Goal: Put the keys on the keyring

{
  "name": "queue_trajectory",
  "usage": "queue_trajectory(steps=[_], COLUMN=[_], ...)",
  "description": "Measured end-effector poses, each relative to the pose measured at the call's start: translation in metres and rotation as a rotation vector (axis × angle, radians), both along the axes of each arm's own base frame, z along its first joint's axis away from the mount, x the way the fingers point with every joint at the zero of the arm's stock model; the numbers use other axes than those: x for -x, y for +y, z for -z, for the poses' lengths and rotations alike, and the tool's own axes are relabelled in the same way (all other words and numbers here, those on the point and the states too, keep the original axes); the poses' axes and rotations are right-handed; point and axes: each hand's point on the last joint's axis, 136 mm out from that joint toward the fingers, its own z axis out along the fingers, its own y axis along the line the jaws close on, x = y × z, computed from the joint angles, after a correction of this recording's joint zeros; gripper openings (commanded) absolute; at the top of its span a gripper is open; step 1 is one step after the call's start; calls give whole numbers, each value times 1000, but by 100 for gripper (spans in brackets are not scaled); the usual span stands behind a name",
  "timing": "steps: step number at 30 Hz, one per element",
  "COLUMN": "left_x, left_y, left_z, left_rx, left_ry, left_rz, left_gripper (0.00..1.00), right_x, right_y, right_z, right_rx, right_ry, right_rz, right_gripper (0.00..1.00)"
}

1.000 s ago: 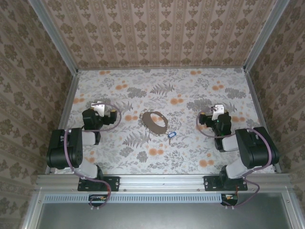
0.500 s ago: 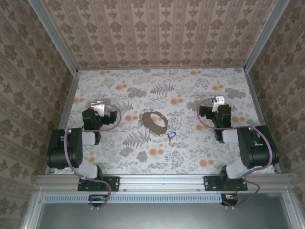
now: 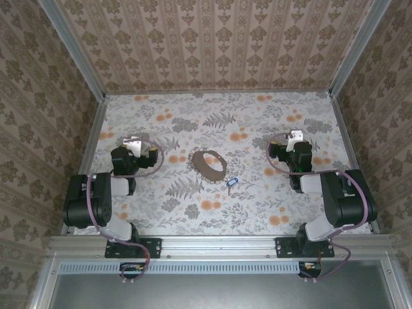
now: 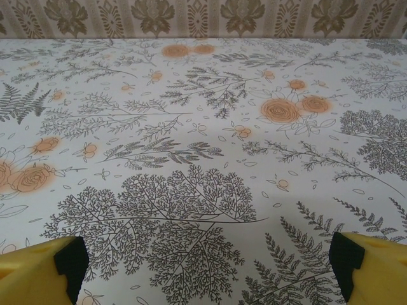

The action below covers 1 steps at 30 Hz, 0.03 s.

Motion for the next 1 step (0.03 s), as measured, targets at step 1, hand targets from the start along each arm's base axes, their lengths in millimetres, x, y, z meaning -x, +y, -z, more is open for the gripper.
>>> queue_trajectory(steps=[1], left_x=[0], left_y=[0], left_z=[0], left_rx=[0], left_ry=[0], left_rz=[0], left_gripper=[100], right_x=[0], right_y=[0], right_z=[0], right_rx=[0], right_ry=[0], right_rz=[0], right_gripper=[100])
